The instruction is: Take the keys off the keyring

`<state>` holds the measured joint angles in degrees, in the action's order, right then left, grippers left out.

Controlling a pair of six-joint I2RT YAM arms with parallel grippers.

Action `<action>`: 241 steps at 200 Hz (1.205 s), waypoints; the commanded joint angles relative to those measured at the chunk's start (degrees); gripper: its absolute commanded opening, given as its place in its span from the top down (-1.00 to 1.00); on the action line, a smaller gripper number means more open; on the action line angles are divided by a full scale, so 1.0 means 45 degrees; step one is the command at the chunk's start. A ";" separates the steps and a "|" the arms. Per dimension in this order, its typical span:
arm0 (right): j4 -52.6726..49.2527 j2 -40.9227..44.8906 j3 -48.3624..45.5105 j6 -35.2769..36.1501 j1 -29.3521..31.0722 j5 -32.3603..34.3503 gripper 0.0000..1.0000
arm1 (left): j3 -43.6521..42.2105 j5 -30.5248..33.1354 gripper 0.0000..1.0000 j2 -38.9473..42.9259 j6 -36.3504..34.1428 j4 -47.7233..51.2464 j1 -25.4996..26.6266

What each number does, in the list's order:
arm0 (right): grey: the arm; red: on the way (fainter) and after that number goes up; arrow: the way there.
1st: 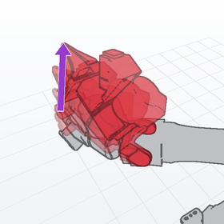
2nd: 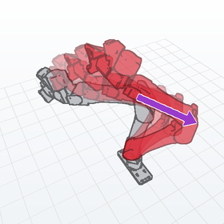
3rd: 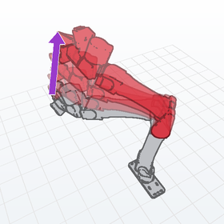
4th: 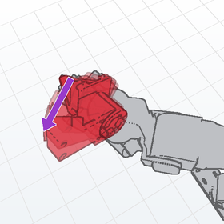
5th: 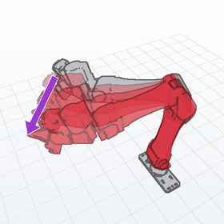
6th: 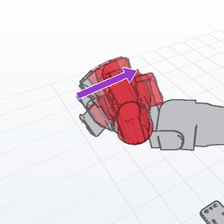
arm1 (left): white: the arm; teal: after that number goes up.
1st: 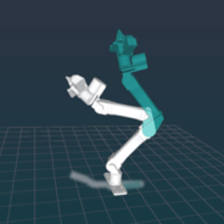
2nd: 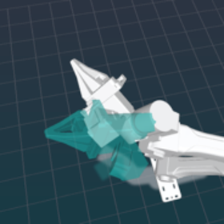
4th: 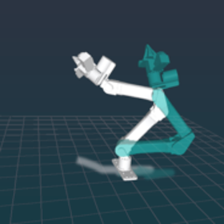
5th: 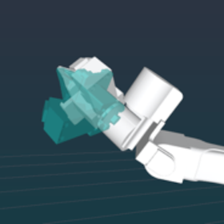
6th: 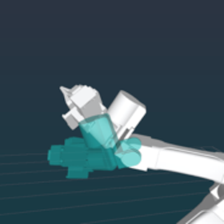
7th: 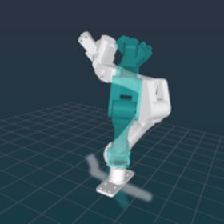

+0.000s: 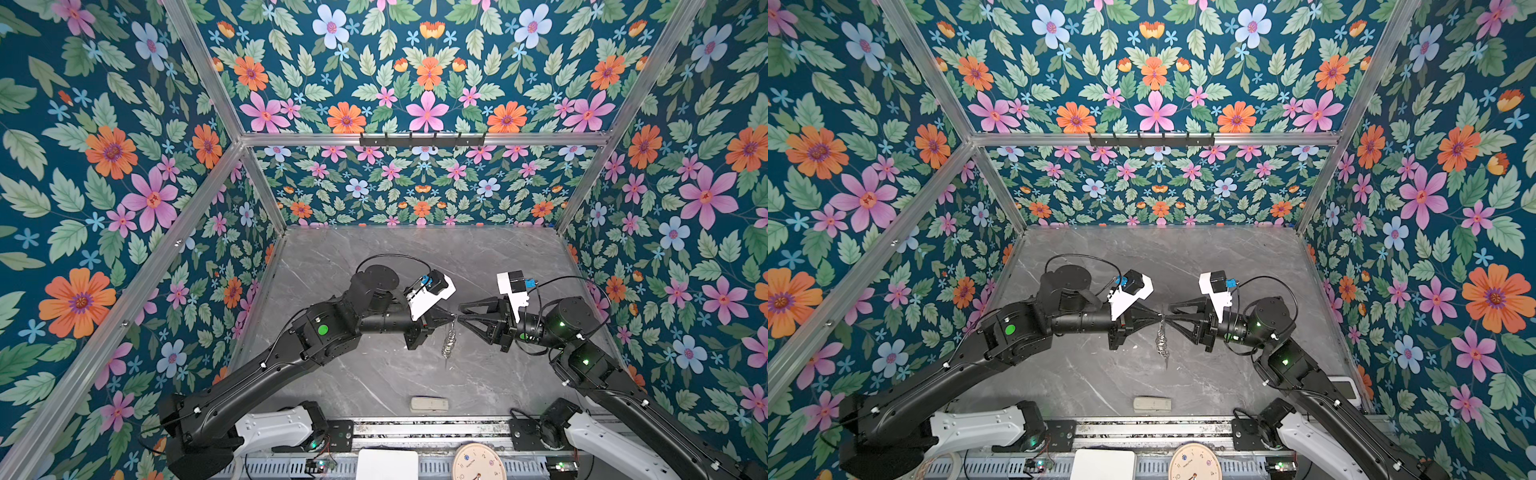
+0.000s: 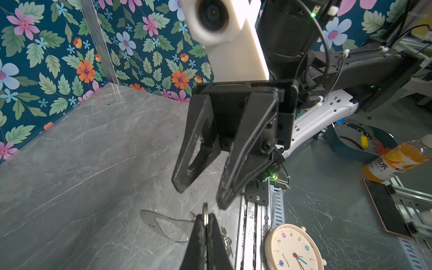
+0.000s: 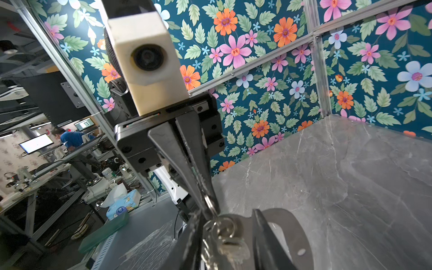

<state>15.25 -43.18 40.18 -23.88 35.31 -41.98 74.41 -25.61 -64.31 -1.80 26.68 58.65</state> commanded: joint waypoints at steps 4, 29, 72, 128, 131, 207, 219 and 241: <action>0.0580 -0.0073 0.0055 -0.0220 0.0020 -0.0438 0.39 | 0.0012 -0.0369 1.00 0.0046 -0.0009 -0.0479 -0.0082; 0.0635 -0.0151 0.0142 -0.0260 0.0016 -0.0516 0.48 | -0.0012 -0.0502 1.00 0.0034 0.0054 -0.0566 -0.0124; 0.0665 -0.0322 0.0269 -0.0352 0.0021 -0.0627 0.69 | -0.0051 -0.0583 1.00 0.0015 0.0188 -0.0769 -0.0173; 0.0684 -0.0425 0.0245 -0.0553 0.0025 -0.0605 0.79 | -0.0319 -0.0474 1.00 0.0276 0.0454 -0.1394 -0.0329; 0.0644 -0.0439 0.0266 -0.0553 0.0022 -0.0595 0.82 | -0.0334 -0.0498 1.00 0.0284 0.0468 -0.1418 -0.0320; 0.0733 -0.0546 0.0333 -0.0834 0.0025 -0.0786 0.78 | -0.0864 -0.0440 1.00 0.0565 0.0654 -0.1929 -0.0378; 0.0894 -0.0561 0.0347 -0.0937 0.0029 -0.0875 0.69 | -0.0927 -0.0541 1.00 0.0590 0.0671 -0.2016 -0.0397; 0.1179 -0.0716 0.0425 -0.1090 0.0035 -0.1101 0.66 | -0.0916 -0.0680 1.00 0.0523 0.0674 -0.2080 -0.0416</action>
<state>16.95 -45.78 41.60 -27.27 35.44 -45.39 70.11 -27.27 -61.93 1.15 20.56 56.95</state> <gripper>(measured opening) 0.173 0.053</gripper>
